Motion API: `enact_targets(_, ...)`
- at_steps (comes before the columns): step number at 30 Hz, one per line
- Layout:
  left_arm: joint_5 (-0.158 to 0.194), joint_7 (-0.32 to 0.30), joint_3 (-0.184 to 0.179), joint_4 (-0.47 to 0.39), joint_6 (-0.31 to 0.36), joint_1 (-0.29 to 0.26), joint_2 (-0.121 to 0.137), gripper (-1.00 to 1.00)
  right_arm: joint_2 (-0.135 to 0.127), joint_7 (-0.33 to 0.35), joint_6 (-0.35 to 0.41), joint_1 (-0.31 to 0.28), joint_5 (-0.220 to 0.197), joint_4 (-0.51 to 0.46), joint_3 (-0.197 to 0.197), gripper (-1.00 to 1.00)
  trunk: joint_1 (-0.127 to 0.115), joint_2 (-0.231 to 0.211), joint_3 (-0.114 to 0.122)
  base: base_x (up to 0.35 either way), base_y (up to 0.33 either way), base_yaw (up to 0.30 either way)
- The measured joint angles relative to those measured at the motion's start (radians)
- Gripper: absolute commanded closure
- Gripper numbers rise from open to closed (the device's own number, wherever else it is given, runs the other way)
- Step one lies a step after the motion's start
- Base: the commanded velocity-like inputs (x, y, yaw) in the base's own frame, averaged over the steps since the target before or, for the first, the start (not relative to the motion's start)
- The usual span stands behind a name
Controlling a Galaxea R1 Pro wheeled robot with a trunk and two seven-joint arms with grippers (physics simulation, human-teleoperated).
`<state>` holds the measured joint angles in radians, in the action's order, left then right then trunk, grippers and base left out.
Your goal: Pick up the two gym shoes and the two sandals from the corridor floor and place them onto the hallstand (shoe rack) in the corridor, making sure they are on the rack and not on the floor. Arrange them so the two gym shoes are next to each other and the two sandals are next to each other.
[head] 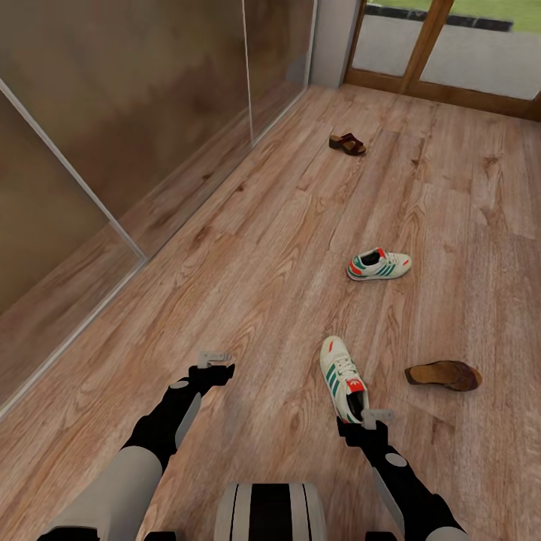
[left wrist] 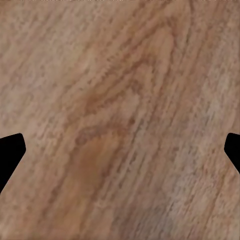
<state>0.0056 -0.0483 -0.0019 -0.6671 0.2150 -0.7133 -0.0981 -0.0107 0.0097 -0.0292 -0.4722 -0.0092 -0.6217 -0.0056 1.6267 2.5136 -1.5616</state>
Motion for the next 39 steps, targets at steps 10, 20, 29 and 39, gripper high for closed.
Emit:
enact_targets(10,0.000,0.000,0.000,0.000,0.000,0.000,0.000,-1.00,0.000,0.000,0.000,0.000,0.000,0.000,0.000,-1.00,0.000,0.000,0.000,0.037,0.000,0.000)
enact_targets(20,0.000,0.000,0.000,-0.001,0.000,0.000,0.000,-1.00,0.000,0.000,0.000,0.000,0.001,0.000,0.000,1.00,0.000,0.000,0.000,0.005,0.000,0.000)
enact_targets(29,0.000,0.000,0.000,-0.001,0.000,0.000,-0.001,-1.00,0.000,0.000,0.000,0.000,0.001,0.000,0.000,1.00,0.000,0.000,0.000,0.000,0.000,0.000)
enact_targets(39,0.001,-0.002,0.000,0.000,0.000,0.000,0.000,-1.00,0.000,0.001,0.000,0.000,0.000,0.000,0.000,1.00,-0.001,0.000,0.008,0.000,0.000,0.000)
